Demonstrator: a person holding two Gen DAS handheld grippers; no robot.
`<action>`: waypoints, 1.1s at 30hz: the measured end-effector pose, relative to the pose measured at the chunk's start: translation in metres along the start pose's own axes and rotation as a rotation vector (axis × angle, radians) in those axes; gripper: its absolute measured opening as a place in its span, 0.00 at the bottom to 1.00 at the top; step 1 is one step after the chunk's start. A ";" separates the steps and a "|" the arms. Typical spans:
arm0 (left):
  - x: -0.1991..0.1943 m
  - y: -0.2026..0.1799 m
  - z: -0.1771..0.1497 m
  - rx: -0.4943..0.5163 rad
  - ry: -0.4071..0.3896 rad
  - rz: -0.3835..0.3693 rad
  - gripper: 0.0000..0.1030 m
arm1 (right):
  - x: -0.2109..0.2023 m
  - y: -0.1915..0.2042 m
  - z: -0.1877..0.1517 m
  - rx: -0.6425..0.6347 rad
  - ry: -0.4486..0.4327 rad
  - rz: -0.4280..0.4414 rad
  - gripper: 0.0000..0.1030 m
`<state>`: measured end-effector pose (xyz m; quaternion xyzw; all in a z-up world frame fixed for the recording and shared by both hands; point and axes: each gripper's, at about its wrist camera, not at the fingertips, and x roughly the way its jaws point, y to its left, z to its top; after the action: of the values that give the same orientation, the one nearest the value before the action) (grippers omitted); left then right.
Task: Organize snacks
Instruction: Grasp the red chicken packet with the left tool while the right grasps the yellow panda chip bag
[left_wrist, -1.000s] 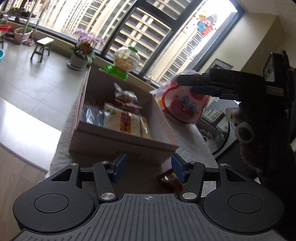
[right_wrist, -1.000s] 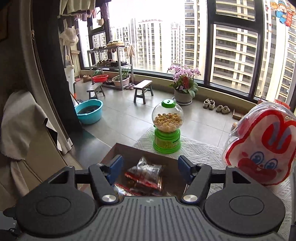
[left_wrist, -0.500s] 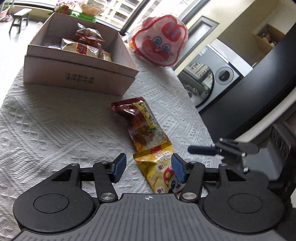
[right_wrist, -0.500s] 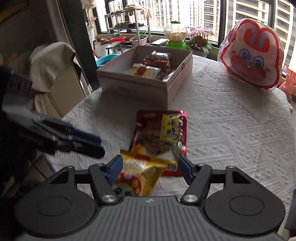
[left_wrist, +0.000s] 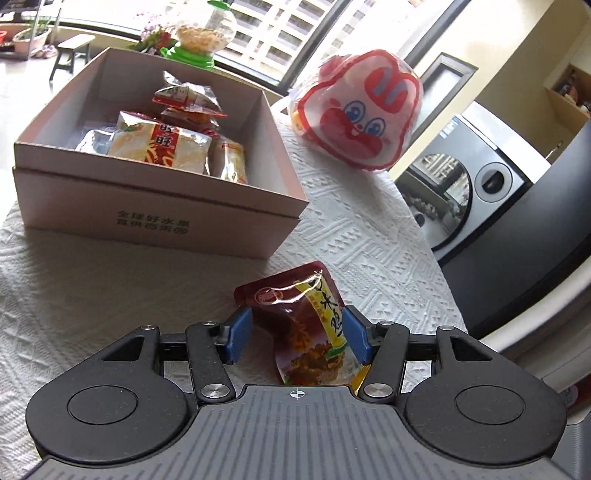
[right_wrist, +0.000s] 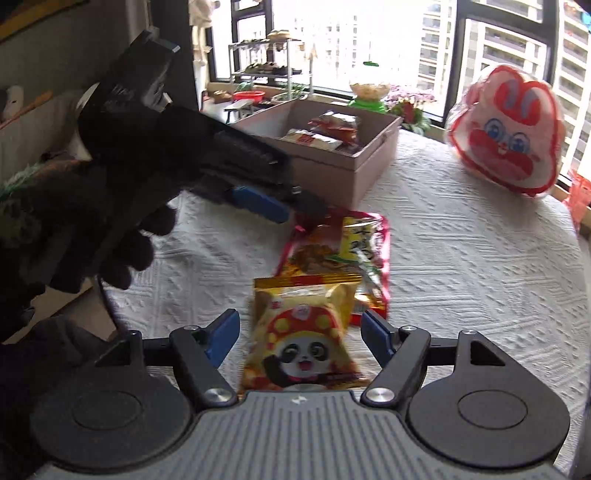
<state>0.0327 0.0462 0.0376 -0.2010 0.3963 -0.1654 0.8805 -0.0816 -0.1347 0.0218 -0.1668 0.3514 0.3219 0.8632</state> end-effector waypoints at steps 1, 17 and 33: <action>-0.001 -0.001 -0.001 0.009 -0.006 0.014 0.58 | 0.008 0.005 0.000 -0.029 0.012 -0.030 0.71; 0.029 -0.015 -0.007 0.086 0.042 -0.004 0.58 | 0.013 -0.100 -0.020 0.312 -0.052 -0.340 0.64; 0.047 -0.062 -0.013 0.270 0.092 -0.042 0.50 | 0.015 -0.096 -0.033 0.294 -0.082 -0.376 0.71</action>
<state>0.0440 -0.0319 0.0303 -0.0815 0.4061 -0.2447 0.8767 -0.0257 -0.2158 -0.0061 -0.0887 0.3218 0.1074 0.9365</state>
